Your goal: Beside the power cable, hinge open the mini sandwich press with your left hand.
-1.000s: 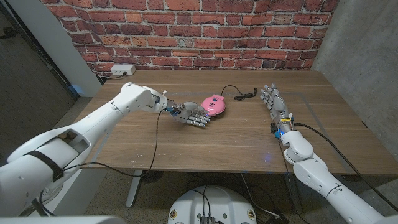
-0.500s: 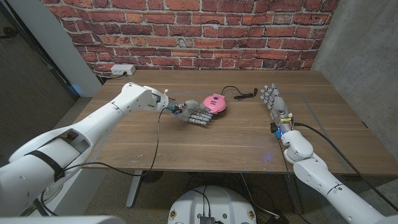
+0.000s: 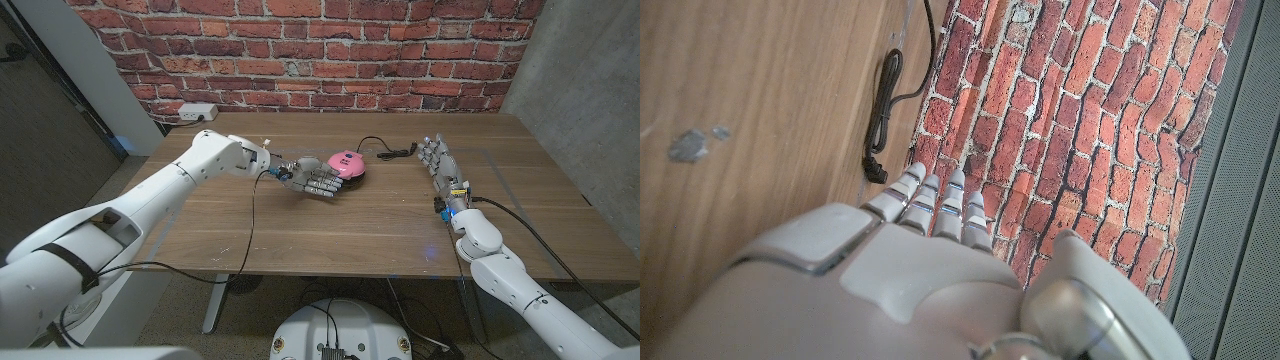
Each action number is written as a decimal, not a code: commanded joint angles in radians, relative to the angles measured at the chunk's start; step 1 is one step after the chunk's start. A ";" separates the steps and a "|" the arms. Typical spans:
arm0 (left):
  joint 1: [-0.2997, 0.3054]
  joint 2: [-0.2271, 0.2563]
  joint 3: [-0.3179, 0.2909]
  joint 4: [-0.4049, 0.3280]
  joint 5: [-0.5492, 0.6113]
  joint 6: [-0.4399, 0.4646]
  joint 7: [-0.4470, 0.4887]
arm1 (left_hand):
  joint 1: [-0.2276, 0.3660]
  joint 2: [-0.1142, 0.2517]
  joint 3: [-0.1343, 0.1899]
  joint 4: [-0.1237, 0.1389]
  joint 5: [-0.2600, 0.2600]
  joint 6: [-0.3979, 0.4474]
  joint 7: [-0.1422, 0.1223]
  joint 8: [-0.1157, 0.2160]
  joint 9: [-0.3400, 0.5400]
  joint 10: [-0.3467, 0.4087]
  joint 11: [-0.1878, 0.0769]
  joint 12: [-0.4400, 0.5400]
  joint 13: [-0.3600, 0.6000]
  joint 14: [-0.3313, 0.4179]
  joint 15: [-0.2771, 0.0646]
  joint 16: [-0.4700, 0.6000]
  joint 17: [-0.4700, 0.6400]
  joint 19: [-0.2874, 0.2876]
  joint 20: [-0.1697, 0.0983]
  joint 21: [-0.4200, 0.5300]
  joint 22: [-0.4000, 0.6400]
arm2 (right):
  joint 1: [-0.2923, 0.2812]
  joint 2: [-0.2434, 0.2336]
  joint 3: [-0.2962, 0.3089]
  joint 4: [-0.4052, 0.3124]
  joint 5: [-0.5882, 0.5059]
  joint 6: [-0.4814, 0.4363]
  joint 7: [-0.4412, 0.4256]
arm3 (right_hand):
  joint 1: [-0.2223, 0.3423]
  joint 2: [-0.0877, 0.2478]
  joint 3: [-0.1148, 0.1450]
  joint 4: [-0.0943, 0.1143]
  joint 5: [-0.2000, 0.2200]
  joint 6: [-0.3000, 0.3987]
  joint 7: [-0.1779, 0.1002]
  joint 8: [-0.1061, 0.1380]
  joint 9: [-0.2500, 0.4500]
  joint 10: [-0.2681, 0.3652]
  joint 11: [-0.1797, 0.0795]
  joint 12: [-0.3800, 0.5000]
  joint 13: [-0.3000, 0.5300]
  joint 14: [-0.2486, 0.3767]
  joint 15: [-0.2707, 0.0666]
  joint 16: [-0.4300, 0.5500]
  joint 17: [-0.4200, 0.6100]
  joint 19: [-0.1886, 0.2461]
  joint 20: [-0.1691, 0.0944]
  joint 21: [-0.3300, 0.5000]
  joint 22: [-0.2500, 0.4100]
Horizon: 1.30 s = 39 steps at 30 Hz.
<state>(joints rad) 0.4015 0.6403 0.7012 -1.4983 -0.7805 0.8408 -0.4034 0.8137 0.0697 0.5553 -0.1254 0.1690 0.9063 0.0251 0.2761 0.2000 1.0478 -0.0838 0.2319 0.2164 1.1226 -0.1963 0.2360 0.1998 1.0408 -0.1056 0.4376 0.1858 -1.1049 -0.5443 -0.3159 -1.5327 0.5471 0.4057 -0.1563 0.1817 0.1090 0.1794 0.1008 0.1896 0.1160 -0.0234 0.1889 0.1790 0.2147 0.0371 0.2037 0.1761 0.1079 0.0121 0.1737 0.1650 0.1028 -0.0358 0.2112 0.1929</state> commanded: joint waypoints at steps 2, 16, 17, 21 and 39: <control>0.007 0.013 -0.012 -0.030 -0.008 -0.012 0.013 | 0.000 -0.003 0.003 0.006 0.001 0.026 0.025 -0.005 0.000 0.004 0.002 -0.003 0.002 0.008 -0.012 -0.008 -0.001 -0.005 -0.008 0.007 0.004 | -0.001 0.001 -0.001 0.000 -0.002 0.005 -0.002 | -0.008 0.001 0.002 0.006 0.001 0.001 0.000 -0.003 0.003 0.002 0.001 -0.001 0.004 0.001 0.003 0.003 0.005 0.003 0.003 0.005 0.003; 0.025 0.025 -0.042 -0.074 -0.013 -0.035 0.068 | 0.009 0.009 0.017 0.009 0.004 0.015 0.016 -0.018 0.001 -0.006 -0.011 -0.012 0.006 0.001 -0.018 -0.011 0.005 -0.016 -0.008 0.006 0.004 | -0.004 -0.005 -0.002 -0.010 -0.007 0.001 -0.002 | -0.011 0.000 0.001 0.007 0.002 0.001 0.000 -0.002 0.003 0.002 0.002 -0.001 0.004 0.001 0.003 0.003 0.005 0.004 0.004 0.005 0.003; 0.027 0.025 -0.047 -0.078 -0.013 -0.038 0.077 | 0.010 0.010 0.018 0.008 0.004 0.013 0.014 -0.019 0.001 -0.007 -0.011 -0.013 0.006 0.001 -0.019 -0.012 0.005 -0.019 -0.007 0.005 0.004 | -0.004 -0.005 -0.002 -0.011 -0.007 0.001 -0.002 | -0.012 -0.001 0.000 0.007 0.002 0.001 0.000 -0.002 0.003 0.002 0.002 0.000 0.004 0.001 0.004 0.003 0.005 0.004 0.004 0.005 0.003; 0.026 0.023 -0.049 -0.073 -0.013 -0.054 0.074 | 0.019 0.016 0.026 0.005 0.004 0.011 0.006 -0.023 0.001 -0.008 -0.018 -0.015 0.007 0.001 -0.018 -0.013 0.006 -0.019 -0.009 0.007 0.004 | -0.006 -0.006 -0.002 -0.013 -0.008 0.001 -0.003 | -0.013 -0.001 0.000 0.008 0.002 0.001 0.000 -0.002 0.003 0.002 0.002 -0.001 0.004 0.000 0.002 0.003 0.005 0.003 0.004 0.005 0.003; 0.002 -0.003 -0.026 -0.048 0.023 -0.124 0.044 | 0.027 0.034 0.045 0.015 0.004 -0.047 -0.026 -0.056 0.005 -0.078 -0.047 -0.042 0.003 -0.009 -0.023 -0.017 0.017 -0.047 -0.011 0.007 0.007 | -0.012 -0.001 0.002 -0.005 -0.009 0.012 -0.009 | -0.016 -0.002 -0.002 0.009 0.002 0.002 0.000 -0.002 0.003 0.001 0.001 -0.001 0.004 0.002 0.003 0.003 0.005 0.004 0.004 0.005 0.002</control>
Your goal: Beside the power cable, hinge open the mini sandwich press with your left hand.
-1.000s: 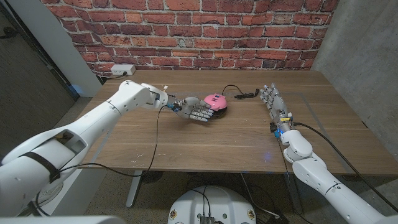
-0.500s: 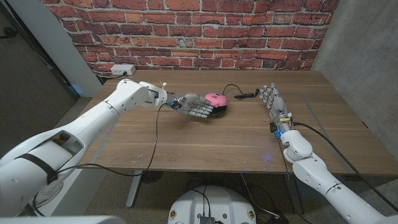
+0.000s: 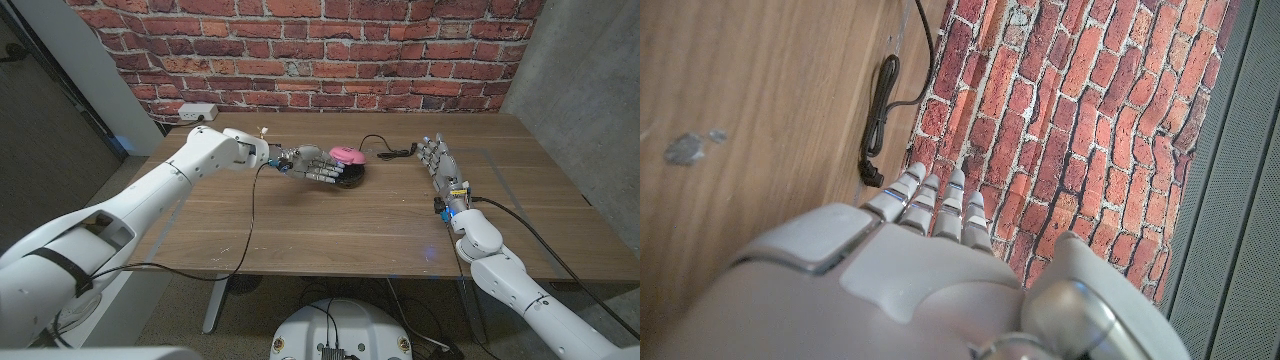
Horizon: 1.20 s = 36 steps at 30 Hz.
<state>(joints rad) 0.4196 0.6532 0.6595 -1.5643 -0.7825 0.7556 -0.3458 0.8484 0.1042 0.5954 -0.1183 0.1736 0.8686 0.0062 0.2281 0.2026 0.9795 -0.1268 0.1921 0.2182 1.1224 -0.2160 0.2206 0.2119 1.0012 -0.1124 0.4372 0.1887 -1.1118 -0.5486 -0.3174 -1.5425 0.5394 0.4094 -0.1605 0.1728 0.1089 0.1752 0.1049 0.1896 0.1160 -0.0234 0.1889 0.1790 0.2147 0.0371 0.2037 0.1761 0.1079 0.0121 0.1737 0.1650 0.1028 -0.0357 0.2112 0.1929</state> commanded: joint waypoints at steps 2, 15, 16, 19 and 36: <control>-0.018 -0.019 0.016 0.018 0.030 -0.041 -0.007 | -0.005 0.003 0.008 0.007 0.000 -0.014 -0.007 -0.010 0.003 -0.015 -0.007 -0.003 0.000 -0.012 -0.004 -0.002 0.006 -0.013 -0.004 0.006 0.004 | -0.005 0.004 0.004 0.008 0.000 0.011 -0.004 | -0.008 -0.002 0.002 0.005 0.002 0.002 0.000 -0.001 0.003 0.002 0.001 -0.001 0.004 0.001 0.003 0.003 0.005 0.003 0.004 0.005 0.002; -0.034 -0.034 0.026 0.024 0.075 -0.082 0.005 | 0.009 0.016 0.022 0.006 0.000 -0.032 -0.019 -0.017 0.004 -0.035 -0.012 -0.003 -0.003 -0.018 -0.007 -0.003 0.011 -0.023 -0.010 0.009 0.005 | 0.001 0.008 0.006 0.027 0.003 0.020 0.002 | -0.013 -0.004 -0.001 0.007 0.003 0.002 0.002 -0.002 0.003 0.004 0.002 0.000 0.004 0.002 0.004 0.004 0.005 0.004 0.005 0.005 0.002; -0.036 -0.035 0.027 0.023 0.080 -0.084 0.007 | 0.010 0.018 0.023 0.006 0.000 -0.033 -0.021 -0.017 0.005 -0.033 -0.017 -0.002 -0.003 -0.020 -0.006 -0.003 0.011 -0.023 -0.010 0.010 0.005 | 0.002 0.009 0.006 0.029 0.003 0.021 0.003 | -0.014 -0.004 -0.001 0.008 0.003 0.001 0.001 -0.002 0.003 0.003 0.002 0.000 0.004 0.002 0.004 0.004 0.005 0.003 0.004 0.005 0.002; -0.042 -0.042 0.031 0.032 0.089 -0.095 0.003 | 0.011 0.019 0.025 0.007 -0.001 -0.030 -0.021 -0.015 0.005 -0.034 -0.018 -0.001 -0.004 -0.020 -0.006 -0.003 0.013 -0.026 -0.010 0.010 0.005 | 0.005 0.011 0.006 0.036 0.004 0.026 0.006 | -0.014 -0.005 -0.001 0.008 0.003 0.001 0.002 -0.002 0.003 0.003 0.003 0.000 0.004 0.002 0.004 0.004 0.005 0.003 0.004 0.005 0.002; -0.078 -0.093 0.068 0.109 0.146 -0.188 -0.069 | 0.018 0.032 0.037 0.015 -0.001 -0.070 -0.065 -0.025 0.008 -0.080 -0.051 -0.006 -0.010 -0.033 -0.009 -0.002 0.023 -0.048 -0.013 0.019 0.009 | 0.011 0.015 0.008 0.059 0.010 0.036 0.013 | -0.021 -0.006 -0.004 0.010 0.004 0.001 0.001 -0.001 0.003 0.004 0.003 0.000 0.004 0.002 0.004 0.004 0.006 0.001 0.003 0.004 0.002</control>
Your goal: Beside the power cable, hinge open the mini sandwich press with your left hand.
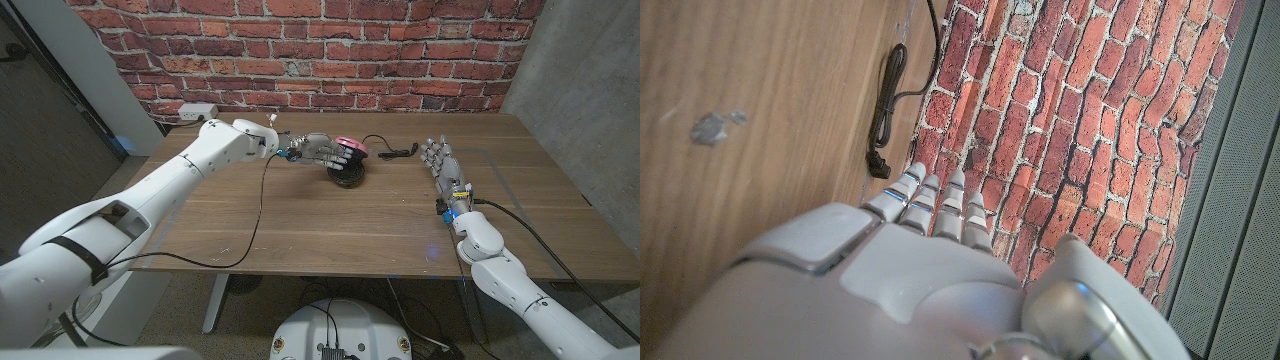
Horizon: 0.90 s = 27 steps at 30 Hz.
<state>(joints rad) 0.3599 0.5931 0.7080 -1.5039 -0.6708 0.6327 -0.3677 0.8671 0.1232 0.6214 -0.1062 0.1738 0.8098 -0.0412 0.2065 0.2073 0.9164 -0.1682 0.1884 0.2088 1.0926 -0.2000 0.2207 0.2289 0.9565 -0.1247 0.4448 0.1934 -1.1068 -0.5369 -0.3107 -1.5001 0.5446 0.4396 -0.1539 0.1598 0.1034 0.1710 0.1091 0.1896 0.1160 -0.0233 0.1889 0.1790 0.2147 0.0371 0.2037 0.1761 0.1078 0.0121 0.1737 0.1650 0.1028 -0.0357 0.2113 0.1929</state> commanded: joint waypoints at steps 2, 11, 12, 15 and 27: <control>-0.019 -0.038 0.022 0.054 0.042 -0.079 -0.051 | 0.000 0.014 0.011 0.003 -0.002 -0.017 -0.027 -0.004 0.004 -0.027 -0.016 -0.005 -0.001 -0.002 -0.025 -0.002 0.007 -0.005 -0.005 0.012 0.004 | 0.008 0.006 0.001 0.022 0.008 0.009 0.011 | -0.008 -0.001 0.000 0.006 0.004 0.002 0.001 -0.001 0.002 0.004 0.003 0.000 0.004 0.002 0.004 0.004 0.006 0.001 0.002 0.004 0.002; -0.007 -0.024 0.032 -0.023 0.122 -0.089 0.043 | -0.003 0.015 0.010 0.008 -0.001 -0.015 -0.024 -0.001 0.004 -0.023 -0.017 0.001 -0.002 0.003 -0.024 0.002 0.011 -0.005 -0.006 0.017 0.005 | 0.009 0.009 0.004 0.034 0.013 0.019 0.014 | -0.010 -0.002 -0.001 0.007 0.004 0.001 0.001 -0.001 0.002 0.004 0.003 0.000 0.004 0.002 0.004 0.004 0.005 0.001 0.001 0.004 0.002; -0.009 -0.019 0.038 -0.036 0.141 -0.092 0.055 | -0.003 0.016 0.010 0.008 -0.001 -0.014 -0.024 -0.001 0.004 -0.021 -0.016 0.001 -0.002 0.004 -0.024 0.002 0.011 -0.005 -0.006 0.017 0.005 | 0.007 0.008 0.004 0.035 0.013 0.018 0.013 | -0.010 -0.002 -0.001 0.007 0.004 0.001 0.001 -0.001 0.002 0.004 0.002 0.000 0.004 0.002 0.004 0.004 0.005 0.001 0.002 0.004 0.002; -0.009 -0.022 0.039 -0.047 0.162 -0.091 0.081 | -0.005 0.016 0.009 0.010 -0.002 -0.012 -0.022 0.000 0.004 -0.021 -0.015 0.002 -0.002 0.006 -0.023 0.003 0.012 -0.004 -0.006 0.018 0.005 | 0.004 0.006 0.006 0.034 0.014 0.019 0.013 | -0.011 -0.002 -0.002 0.007 0.005 0.001 0.002 -0.001 0.002 0.004 0.002 0.000 0.004 0.002 0.005 0.004 0.005 0.001 0.002 0.004 0.002; -0.002 -0.020 0.089 -0.119 0.337 -0.142 0.200 | -0.001 0.022 0.012 0.013 0.002 -0.028 -0.052 -0.001 0.006 -0.046 -0.031 -0.002 -0.004 -0.003 -0.026 0.000 0.016 -0.013 -0.006 0.024 0.006 | -0.002 0.001 0.012 0.038 0.020 0.024 0.018 | -0.013 -0.003 -0.003 0.007 0.005 0.001 0.001 -0.001 0.002 0.005 0.003 0.000 0.004 0.002 0.004 0.003 0.005 0.001 0.001 0.003 0.002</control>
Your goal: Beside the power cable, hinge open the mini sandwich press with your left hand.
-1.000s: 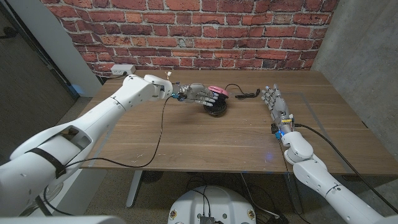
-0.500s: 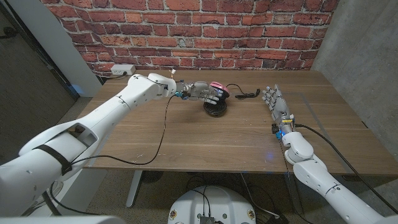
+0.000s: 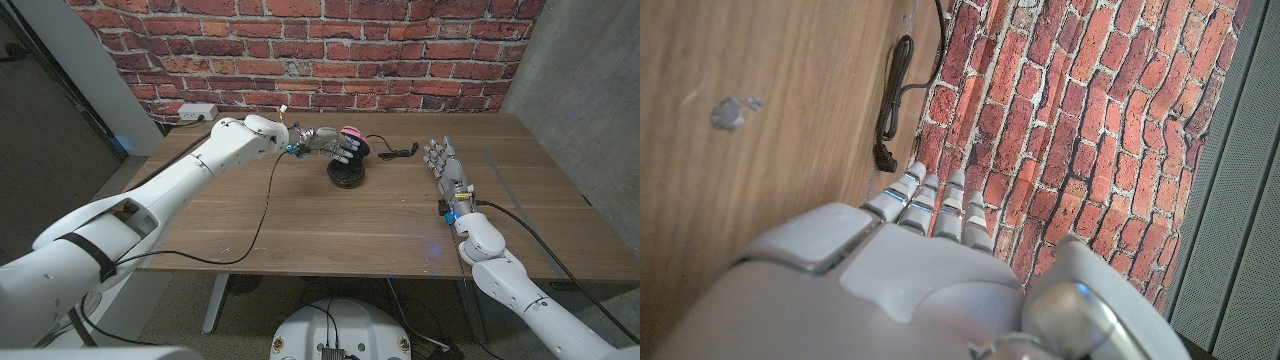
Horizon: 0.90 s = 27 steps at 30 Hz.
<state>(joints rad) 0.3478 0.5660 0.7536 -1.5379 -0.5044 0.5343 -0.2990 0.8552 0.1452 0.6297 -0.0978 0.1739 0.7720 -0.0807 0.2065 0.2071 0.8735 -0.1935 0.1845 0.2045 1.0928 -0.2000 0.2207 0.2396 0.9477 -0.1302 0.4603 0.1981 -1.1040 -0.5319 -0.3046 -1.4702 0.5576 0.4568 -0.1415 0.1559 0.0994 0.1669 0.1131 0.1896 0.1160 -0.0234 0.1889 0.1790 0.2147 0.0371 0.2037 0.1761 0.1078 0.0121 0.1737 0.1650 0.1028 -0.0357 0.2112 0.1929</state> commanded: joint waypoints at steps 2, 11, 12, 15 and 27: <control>0.012 0.012 0.059 -0.110 0.226 -0.048 0.168 | 0.012 0.001 0.005 0.004 0.002 0.012 -0.014 0.000 0.006 -0.002 -0.007 0.003 0.000 -0.003 -0.026 0.000 0.006 -0.005 0.000 0.009 0.002 | -0.004 -0.003 0.006 0.011 0.007 0.010 0.008 | -0.009 0.001 0.001 0.003 0.005 0.001 0.002 -0.001 0.002 0.004 0.004 0.000 0.004 0.002 0.004 0.003 0.005 0.001 0.001 0.003 0.002; 0.010 -0.005 0.090 -0.131 0.365 -0.054 0.229 | 0.013 0.002 0.005 0.005 0.003 0.017 -0.016 0.003 0.006 0.004 -0.009 0.006 0.000 -0.002 -0.026 0.001 0.007 -0.006 -0.001 0.011 0.002 | 0.001 -0.002 0.007 0.024 0.010 0.014 0.014 | -0.010 0.000 0.001 0.003 0.006 0.002 0.002 -0.001 0.002 0.004 0.002 0.000 0.004 0.002 0.005 0.003 0.005 0.001 0.000 0.003 0.002; 0.011 -0.005 0.096 -0.134 0.387 -0.060 0.241 | 0.013 0.002 0.005 0.005 0.003 0.017 -0.016 0.003 0.006 0.004 -0.009 0.007 0.000 -0.002 -0.026 0.001 0.007 -0.005 0.000 0.011 0.002 | 0.002 -0.002 0.007 0.024 0.010 0.012 0.013 | -0.010 0.000 0.001 0.003 0.006 0.002 0.002 -0.001 0.002 0.004 0.002 0.000 0.004 0.001 0.005 0.003 0.005 0.002 0.001 0.003 0.002; 0.012 -0.010 0.103 -0.139 0.428 -0.063 0.255 | 0.014 0.001 0.006 0.005 0.003 0.013 -0.016 0.002 0.006 0.004 -0.009 0.007 0.000 -0.003 -0.026 0.001 0.008 -0.006 -0.001 0.012 0.002 | 0.003 -0.001 0.008 0.030 0.012 0.017 0.016 | -0.010 0.000 0.000 0.003 0.006 0.001 0.002 -0.001 0.002 0.005 0.002 0.000 0.004 0.001 0.003 0.003 0.005 0.001 0.001 0.003 0.002; -0.008 -0.056 0.132 -0.095 0.543 -0.035 0.274 | 0.021 -0.016 0.005 -0.005 0.005 -0.037 -0.027 -0.013 0.004 -0.048 -0.011 -0.005 -0.004 -0.010 -0.026 -0.003 0.010 -0.014 -0.002 0.019 0.002 | -0.001 -0.001 0.016 0.040 0.016 0.029 0.017 | -0.011 -0.001 0.000 0.002 0.007 0.001 0.002 -0.001 0.002 0.004 0.003 0.000 0.004 0.000 0.004 0.003 0.004 0.002 0.001 0.003 0.002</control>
<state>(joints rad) 0.3560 0.5446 0.8561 -1.6606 -0.0765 0.4823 -0.0541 0.8739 0.1372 0.6309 -0.0966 0.1739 0.7477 -0.1112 0.1985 0.2090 0.8366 -0.2030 0.1808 0.1997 1.0868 -0.1939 0.2207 0.2443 0.9369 -0.1304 0.4743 0.1978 -1.1019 -0.5333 -0.2957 -1.4385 0.5699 0.4760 -0.1258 0.1519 0.0954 0.1670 0.1131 0.1896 0.1160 -0.0233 0.1889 0.1790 0.2147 0.0371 0.2037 0.1761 0.1078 0.0121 0.1737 0.1650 0.1028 -0.0358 0.2113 0.1929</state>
